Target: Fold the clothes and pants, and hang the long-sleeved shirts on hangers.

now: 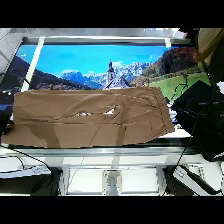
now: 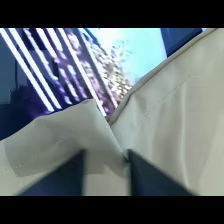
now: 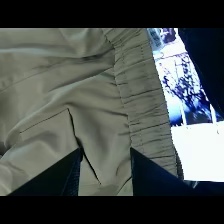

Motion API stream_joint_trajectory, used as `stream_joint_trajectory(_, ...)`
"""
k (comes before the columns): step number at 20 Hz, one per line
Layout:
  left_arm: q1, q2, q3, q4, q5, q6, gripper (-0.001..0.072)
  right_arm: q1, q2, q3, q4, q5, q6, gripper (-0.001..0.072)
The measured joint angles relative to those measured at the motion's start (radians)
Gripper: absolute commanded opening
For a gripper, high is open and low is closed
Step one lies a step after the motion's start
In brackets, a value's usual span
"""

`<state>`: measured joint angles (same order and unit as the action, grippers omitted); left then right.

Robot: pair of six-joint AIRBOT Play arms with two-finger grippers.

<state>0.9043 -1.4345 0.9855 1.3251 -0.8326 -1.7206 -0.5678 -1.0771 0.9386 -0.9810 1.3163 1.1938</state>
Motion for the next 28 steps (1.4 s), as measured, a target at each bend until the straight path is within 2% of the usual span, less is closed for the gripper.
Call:
stream_joint_trajectory(1, 0.000, -0.001, 0.000, -0.001, 0.001, 0.000, 0.0155, 0.000, 0.000, 0.000, 0.000, 0.000, 0.000, 0.0353)
stream_joint_trajectory(2, 0.000, -0.001, 0.000, -0.002, 0.001, 0.001, 0.0099, 0.000, 0.000, 0.000, 0.000, 0.000, 0.000, 0.0353)
stream_joint_trajectory(3, 0.000, -0.001, 0.000, -0.002, 0.001, 0.007, 0.0009, 0.000, 0.000, 0.000, 0.000, 0.000, 0.000, 0.0353)
stream_joint_trajectory(9, 0.000, 0.027, 0.039, -0.001, -0.050, 0.060, 0.0008, 0.000, 0.018, 0.029, -0.002, 0.023, -0.002, 0.0354)
stream_joint_trajectory(14, 0.005, 0.188, 0.073, 0.014, -0.090, 0.149, 0.0008, -0.055, 0.114, 0.046, -0.077, 0.055, 0.003, 0.0354)
stream_joint_trajectory(18, 0.006, 0.297, 0.079, 0.025, -0.119, 0.184, 0.0008, -0.183, 0.127, -0.070, -0.055, 0.132, -0.002, 0.0356)
stream_joint_trajectory(23, 0.006, 0.321, 0.080, 0.026, -0.186, 0.199, 0.0008, -0.240, 0.117, -0.278, -0.016, 0.089, -0.056, 0.0355)
stream_joint_trajectory(28, 0.007, 0.327, 0.079, 0.056, -0.291, 0.202, 0.0007, -0.252, 0.116, -0.359, -0.002, 0.061, -0.096, 0.0355)
